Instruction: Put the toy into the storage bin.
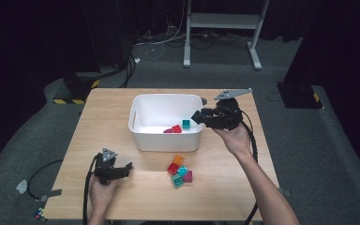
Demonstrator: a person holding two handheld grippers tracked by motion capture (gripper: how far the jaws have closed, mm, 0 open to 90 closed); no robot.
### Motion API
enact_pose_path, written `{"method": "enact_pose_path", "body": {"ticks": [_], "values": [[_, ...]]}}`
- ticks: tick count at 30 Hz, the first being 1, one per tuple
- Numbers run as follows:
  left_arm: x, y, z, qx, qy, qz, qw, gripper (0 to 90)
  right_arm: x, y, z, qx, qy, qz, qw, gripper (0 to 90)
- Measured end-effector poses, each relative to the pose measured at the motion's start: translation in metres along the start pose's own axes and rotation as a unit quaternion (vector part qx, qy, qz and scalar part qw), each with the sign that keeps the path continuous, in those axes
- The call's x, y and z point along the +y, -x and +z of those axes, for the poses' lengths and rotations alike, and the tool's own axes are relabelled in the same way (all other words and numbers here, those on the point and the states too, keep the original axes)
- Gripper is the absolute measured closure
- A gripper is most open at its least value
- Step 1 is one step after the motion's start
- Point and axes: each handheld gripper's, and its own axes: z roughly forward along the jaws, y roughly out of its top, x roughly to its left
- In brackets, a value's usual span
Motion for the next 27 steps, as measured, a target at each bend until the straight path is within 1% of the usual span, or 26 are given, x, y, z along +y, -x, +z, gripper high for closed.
{"method": "enact_pose_path", "body": {"ticks": [7, 21, 27], "values": [[0.0, 0.0, 0.0, 0.0, 0.0, 0.0, 1.0, 14.8, 0.009, 0.001, 0.009, -0.003, 0.006, -0.003, 1.0, 56.8], [0.0, 0.0, 0.0, 0.0, 0.0, -0.001, 1.0, 14.8, 0.023, 0.002, 0.031, -0.012, -0.006, -0.002, 0.9999, 56.8], [0.0, 0.0, 0.0, 0.0, 0.0, -0.001, 1.0, 14.8, 0.024, 0.005, 0.045, -0.016, -0.018, 0.002, 0.9997, 56.8]]}}
